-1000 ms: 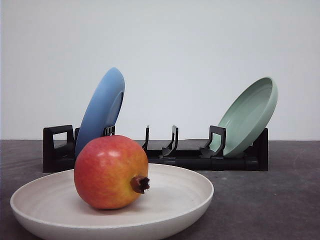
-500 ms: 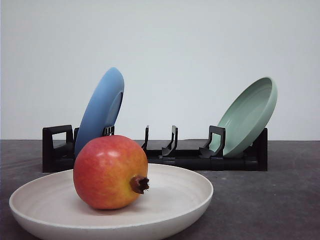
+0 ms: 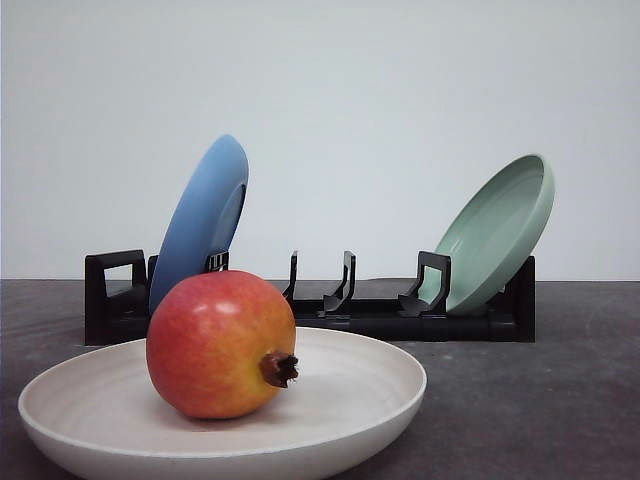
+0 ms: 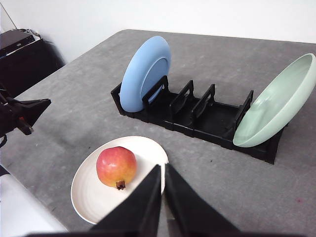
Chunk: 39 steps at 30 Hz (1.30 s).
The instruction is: Place pomegranate in white plate
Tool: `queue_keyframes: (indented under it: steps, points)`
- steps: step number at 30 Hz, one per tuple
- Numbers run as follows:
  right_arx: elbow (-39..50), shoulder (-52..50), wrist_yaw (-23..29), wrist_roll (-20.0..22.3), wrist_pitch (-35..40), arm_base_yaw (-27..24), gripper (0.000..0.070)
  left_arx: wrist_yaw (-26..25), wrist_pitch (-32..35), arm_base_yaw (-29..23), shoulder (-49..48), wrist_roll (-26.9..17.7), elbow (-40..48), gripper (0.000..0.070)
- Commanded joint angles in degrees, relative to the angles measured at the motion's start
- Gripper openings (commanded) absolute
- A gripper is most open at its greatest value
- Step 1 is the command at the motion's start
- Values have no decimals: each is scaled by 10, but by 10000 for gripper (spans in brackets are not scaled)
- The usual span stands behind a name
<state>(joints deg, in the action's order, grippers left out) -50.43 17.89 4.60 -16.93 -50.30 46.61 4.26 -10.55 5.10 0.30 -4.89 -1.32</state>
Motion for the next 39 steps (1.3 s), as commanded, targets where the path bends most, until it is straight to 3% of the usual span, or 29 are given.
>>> queue_keyframes:
  steps: [1,24,27,31,35,39]
  points:
    - [-5,3,0,0,6,6,4,2,-1,0,-1,12,7,0]
    - [-2,-1,1,3,11,3,4,1,-1,0,-1,14,6,0]
    - [3,-8,2,91,14,-43,4,1,-1,0,-1,14,6,0]
    - [72,-40,14,155,87,-156,4,1,-1,0,-1,14,6,0]
    - [191,-82,15,175,228,-277,4,1,-1,0,-1,14,6,0]
    - [301,-110,14,176,338,-365,4,1,-1,0,-1,14,6,0]
